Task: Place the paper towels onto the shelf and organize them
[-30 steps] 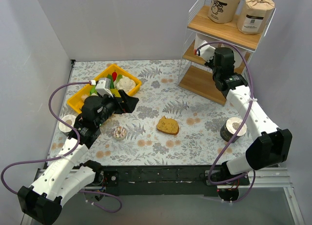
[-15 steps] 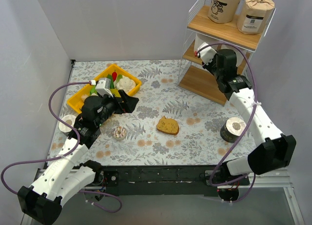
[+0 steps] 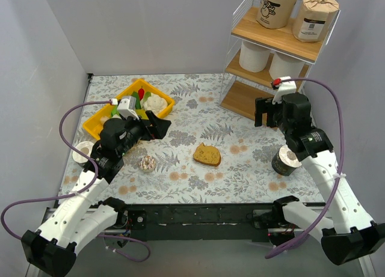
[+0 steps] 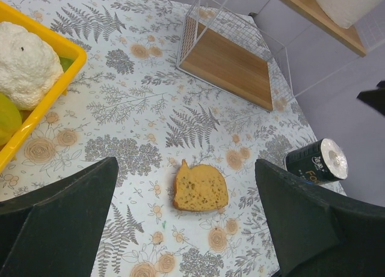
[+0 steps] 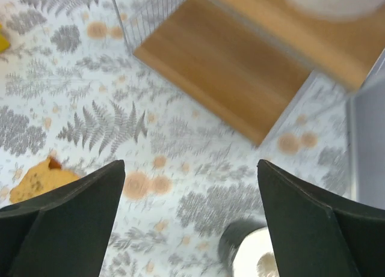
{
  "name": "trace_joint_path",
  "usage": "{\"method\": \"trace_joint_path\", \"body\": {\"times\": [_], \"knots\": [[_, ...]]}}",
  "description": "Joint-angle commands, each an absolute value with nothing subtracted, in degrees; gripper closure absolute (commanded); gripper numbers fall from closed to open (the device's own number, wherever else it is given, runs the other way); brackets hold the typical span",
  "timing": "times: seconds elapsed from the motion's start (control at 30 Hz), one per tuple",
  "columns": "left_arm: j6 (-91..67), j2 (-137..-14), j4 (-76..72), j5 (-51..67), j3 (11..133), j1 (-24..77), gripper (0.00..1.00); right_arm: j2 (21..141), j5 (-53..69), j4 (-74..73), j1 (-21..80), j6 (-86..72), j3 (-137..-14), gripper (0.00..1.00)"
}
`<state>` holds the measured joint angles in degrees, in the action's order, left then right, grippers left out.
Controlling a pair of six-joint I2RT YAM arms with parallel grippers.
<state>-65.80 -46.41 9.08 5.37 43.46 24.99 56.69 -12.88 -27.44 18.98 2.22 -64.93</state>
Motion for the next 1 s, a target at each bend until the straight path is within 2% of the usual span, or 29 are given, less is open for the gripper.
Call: {"method": "trace_joint_path", "body": {"times": [0.0,0.1,0.17,0.27,0.37,0.63,0.97], "knots": [[-65.1,-44.7,9.3,6.1,43.8,25.2,0.02,53.8,-15.2,-33.4,18.8,-17.6,-59.8,0.01],[-65.2,-44.6,9.2,6.3,43.8,25.2,0.02,54.5,-19.6,-38.5,18.9,-24.1,-59.4,0.01],[-65.3,-44.5,9.2,6.3,43.8,25.2,0.02,55.9,-27.3,-42.1,18.8,-29.3,-59.4,0.02],[-65.1,-44.3,9.2,6.2,43.8,25.2,0.02,60.2,-38.3,-50.8,18.1,-37.9,-61.2,0.09],[-65.1,-43.9,9.4,6.0,43.7,25.2,0.02,64.1,-43.8,-59.5,16.8,-45.1,-62.7,0.17],[-65.1,-43.8,9.4,5.9,43.6,25.2,0.02,63.5,-45.4,-59.1,14.0,-47.8,-57.9,0.27],[-65.1,-44.3,9.3,6.2,43.7,25.2,0.02,61.2,-40.4,-48.1,12.7,-41.5,-52.5,0.32]]}}
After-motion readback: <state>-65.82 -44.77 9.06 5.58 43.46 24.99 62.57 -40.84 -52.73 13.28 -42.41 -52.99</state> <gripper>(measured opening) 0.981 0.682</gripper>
